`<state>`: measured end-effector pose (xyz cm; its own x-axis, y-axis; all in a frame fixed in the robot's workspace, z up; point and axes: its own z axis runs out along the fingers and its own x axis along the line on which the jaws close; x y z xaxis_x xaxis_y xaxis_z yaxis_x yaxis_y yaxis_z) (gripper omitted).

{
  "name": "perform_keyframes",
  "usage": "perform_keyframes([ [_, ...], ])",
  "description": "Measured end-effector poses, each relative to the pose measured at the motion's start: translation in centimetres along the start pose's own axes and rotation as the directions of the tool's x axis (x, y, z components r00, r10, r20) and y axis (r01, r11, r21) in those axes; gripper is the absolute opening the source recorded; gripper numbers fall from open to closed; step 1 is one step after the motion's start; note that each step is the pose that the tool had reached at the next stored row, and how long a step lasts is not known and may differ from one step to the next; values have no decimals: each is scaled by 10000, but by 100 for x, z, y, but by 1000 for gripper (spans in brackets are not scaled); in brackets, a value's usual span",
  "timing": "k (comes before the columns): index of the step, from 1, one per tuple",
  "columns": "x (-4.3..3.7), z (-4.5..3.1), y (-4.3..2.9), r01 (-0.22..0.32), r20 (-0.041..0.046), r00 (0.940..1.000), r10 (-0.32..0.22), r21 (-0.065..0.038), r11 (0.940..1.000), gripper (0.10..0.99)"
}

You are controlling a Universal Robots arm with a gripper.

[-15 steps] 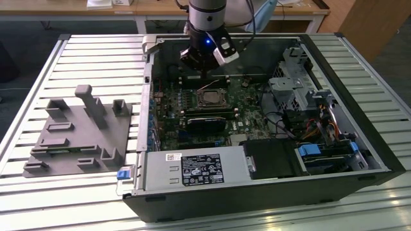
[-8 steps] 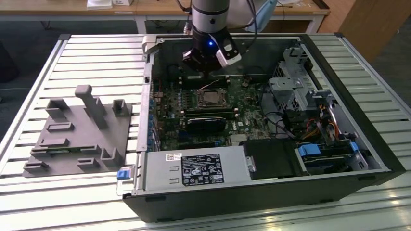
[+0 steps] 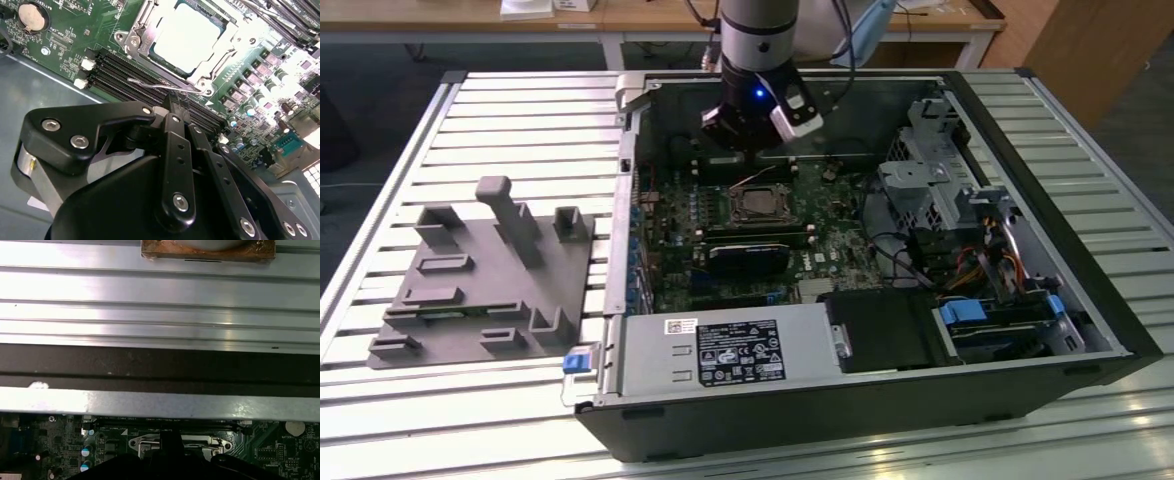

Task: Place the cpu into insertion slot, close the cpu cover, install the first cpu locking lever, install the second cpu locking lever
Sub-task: 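Install the first cpu locking lever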

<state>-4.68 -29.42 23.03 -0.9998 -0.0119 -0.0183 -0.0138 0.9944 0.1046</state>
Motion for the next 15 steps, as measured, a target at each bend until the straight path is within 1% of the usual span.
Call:
perform_keyframes([
  [5, -7, 7, -1, 4, -2, 10000, -4, 4, 10000, 106],
  [7, -20, 28, 0, 4, -1, 10000, -4, 6, 10000, 106],
  [15, -36, 36, 0, 5, -1, 10000, -5, 5, 10000, 106],
])
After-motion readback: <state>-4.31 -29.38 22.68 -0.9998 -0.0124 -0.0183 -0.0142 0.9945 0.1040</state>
